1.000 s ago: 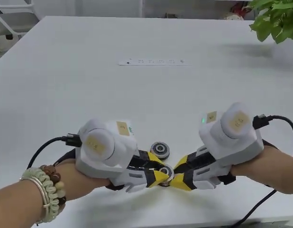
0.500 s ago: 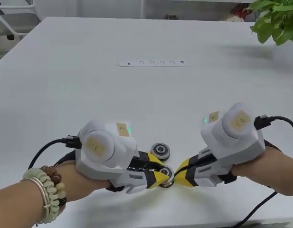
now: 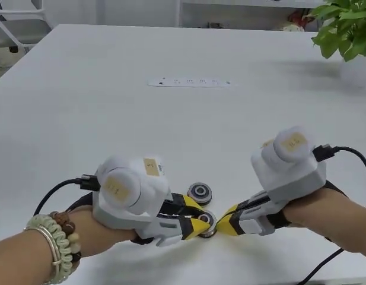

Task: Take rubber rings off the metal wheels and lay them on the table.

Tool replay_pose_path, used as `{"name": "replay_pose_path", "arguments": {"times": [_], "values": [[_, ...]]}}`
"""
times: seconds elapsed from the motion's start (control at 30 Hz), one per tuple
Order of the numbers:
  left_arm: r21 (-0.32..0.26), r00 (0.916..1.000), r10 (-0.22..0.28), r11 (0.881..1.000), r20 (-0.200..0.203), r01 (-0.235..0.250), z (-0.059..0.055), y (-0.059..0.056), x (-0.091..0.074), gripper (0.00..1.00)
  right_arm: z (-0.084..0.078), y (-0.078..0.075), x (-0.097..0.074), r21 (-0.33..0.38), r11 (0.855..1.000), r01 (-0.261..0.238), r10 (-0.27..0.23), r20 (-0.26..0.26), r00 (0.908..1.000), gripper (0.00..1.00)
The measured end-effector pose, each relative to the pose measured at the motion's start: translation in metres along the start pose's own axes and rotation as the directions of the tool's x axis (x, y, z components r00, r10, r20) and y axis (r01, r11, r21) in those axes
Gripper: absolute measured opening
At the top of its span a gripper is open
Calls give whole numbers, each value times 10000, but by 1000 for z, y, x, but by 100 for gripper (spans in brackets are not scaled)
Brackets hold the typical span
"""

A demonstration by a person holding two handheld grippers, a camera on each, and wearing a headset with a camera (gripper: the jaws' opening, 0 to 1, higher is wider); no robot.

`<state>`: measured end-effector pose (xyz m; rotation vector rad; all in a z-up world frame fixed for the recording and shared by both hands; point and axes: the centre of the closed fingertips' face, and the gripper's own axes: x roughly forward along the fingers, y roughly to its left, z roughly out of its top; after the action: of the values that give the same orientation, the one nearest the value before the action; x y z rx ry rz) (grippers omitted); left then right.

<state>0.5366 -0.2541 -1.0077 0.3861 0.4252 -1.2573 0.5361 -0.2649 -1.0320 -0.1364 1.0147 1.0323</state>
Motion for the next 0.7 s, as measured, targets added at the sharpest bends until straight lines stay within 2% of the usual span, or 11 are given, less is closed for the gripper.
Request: {"name": "replay_pose_path", "arguments": {"times": [0.13, 0.2, 0.23, 0.27, 0.33, 0.37, 0.4, 0.43, 0.6, 0.7], "values": [[23, 10000, 21, 10000, -4, -21, 0, 1, 0, 14, 3, -4, -3, 989, 9949, -196, 166, 317, 9994, 0], [-2, 10000, 20, 10000, 10, -20, 0, 1, 0, 14, 4, -3, -6, 1570, 9868, -406, 335, 474, 9983, 0], [-5, 10000, 14, 10000, 17, -14, 0, 1, 0, 14, 5, -2, -8, 2021, 9775, -602, 499, 559, 9972, 0], [-3, 10000, 12, 10000, 15, -12, 0, 1, 0, 14, 9, -4, -9, 2245, 9727, -594, 423, 801, 9959, 0], [9, 10000, 28, 10000, -3, -28, 0, 1, 0, 14, 14, 0, -13, 2801, 9540, -1066, 776, 1127, 9906, 0], [25, 10000, 35, 10000, -7, -35, 0, 1, 0, 14, 14, 1, -14, 2938, 9488, -1163, 850, 1169, 9895, 0], [18, 10000, 30, 10000, -6, -30, 0, 1, 0, 14, 10, 0, -13, 2793, 9552, -976, 716, 1018, 9922, 0], [23, 10000, 24, 10000, -5, -24, 0, 1, 0, 14, 10, 0, -13, 2784, 9554, -986, 727, 1021, 9921, 0], [13, 10000, 36, 10000, 5, -36, 0, 1, 0, 14, 12, 7, -14, 3003, 9456, -1252, 931, 1192, 9885, 0], [-67, 10000, 54, 10000, 80, -53, 0, 2, 0, 14, 12, 8, -14, 2962, 9465, -1284, 962, 1208, 9880, 0]]}}
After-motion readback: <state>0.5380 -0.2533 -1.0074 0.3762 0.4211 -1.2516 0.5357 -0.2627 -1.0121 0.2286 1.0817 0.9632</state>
